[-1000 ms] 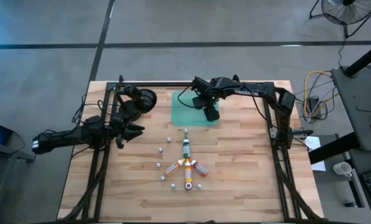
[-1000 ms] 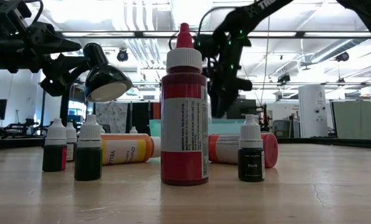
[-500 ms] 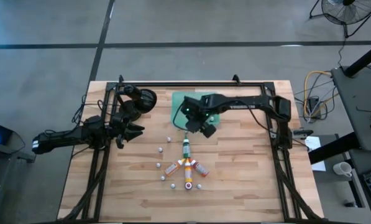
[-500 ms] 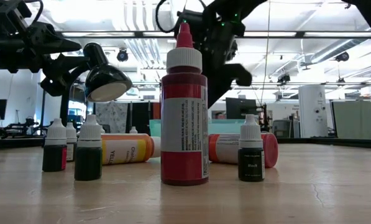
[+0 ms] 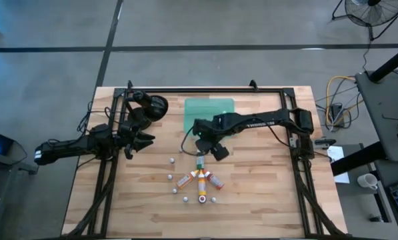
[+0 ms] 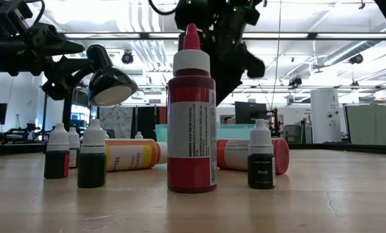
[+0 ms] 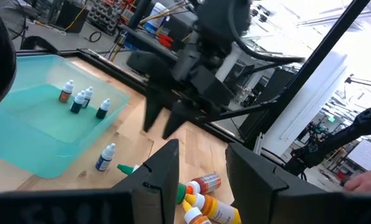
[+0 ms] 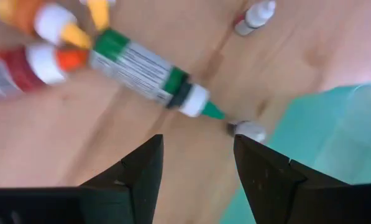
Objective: Pick & Place food coloring
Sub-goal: Put the bottom center small green food coloring bottle into the bin
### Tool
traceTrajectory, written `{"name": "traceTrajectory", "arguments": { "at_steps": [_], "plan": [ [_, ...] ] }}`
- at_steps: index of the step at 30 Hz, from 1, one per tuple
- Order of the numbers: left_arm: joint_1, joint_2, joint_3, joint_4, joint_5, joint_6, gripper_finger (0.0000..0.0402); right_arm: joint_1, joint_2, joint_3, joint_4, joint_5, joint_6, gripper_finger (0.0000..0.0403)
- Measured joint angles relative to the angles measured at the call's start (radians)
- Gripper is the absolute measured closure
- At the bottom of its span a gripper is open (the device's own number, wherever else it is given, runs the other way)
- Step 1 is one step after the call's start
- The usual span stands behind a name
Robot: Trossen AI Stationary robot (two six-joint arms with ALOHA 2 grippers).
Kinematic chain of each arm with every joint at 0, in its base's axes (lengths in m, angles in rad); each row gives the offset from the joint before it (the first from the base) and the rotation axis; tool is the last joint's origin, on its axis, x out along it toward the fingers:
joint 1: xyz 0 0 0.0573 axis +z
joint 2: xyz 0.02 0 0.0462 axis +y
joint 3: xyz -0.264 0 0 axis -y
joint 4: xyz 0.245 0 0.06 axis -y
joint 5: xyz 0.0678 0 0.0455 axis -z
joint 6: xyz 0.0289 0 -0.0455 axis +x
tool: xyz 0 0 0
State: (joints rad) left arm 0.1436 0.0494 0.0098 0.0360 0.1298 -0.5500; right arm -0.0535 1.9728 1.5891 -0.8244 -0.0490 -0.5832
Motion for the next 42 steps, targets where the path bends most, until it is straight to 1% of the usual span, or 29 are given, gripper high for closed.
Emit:
{"name": "traceTrajectory", "arguments": {
  "at_steps": [2,5,10,12,19,21,23,27,30,32,36,42],
  "plan": [
    [0.0,0.0,0.0,0.0,0.0,0.0,0.0296,0.011,-0.001,0.013,-0.037,-0.002,0.104,0.0218],
    [-0.001,0.0,0.0,0.0,0.0,0.0,0.0296,0.029,-0.002,0.024,-0.133,-0.018,0.189,0.0222],
    [-0.001,0.0,0.0,0.0,0.0,0.0,0.0296,0.08,-0.002,0.027,-0.255,-0.142,0.201,0.0222],
    [-0.001,0.0,0.0,0.0,0.0,0.0,0.0296,0.104,-0.002,0.027,-0.281,-0.17,0.21,0.0223],
    [-0.001,0.0,0.0,0.0,0.0,0.0,0.0296,0.191,-0.003,0.028,-0.295,-0.17,0.218,0.0225],
    [-0.001,0.0,0.0,0.0,0.0,0.0,0.0296,0.208,-0.003,0.028,-0.295,-0.17,0.242,0.0226],
    [-0.001,0.0,0.0,0.0,0.0,0.0,0.0296,0.216,-0.003,0.027,-0.295,-0.169,0.303,0.0228],
    [0.0,0.0,0.0,0.0,0.0,0.0,0.0296,0.217,-0.003,0.014,-0.295,-0.169,0.498,0.0233],
    [0.0,0.0,0.0,0.0,0.0,0.0,0.0296,0.217,-0.003,0.01,-0.303,-0.17,0.577,0.0234],
    [0.0,0.0,0.0,0.0,0.0,0.0,0.0296,0.221,-0.003,0.01,-0.303,-0.202,0.59,0.0233],
    [0.0,0.0,0.0,0.0,0.0,0.0,0.0296,0.239,-0.003,0.01,-0.313,-0.298,0.647,0.0232],
    [0.0,0.0,0.0,0.0,0.0,0.0,0.0296,0.28,-0.003,0.009,-0.329,-0.313,0.662,0.0232]
  ]
}}
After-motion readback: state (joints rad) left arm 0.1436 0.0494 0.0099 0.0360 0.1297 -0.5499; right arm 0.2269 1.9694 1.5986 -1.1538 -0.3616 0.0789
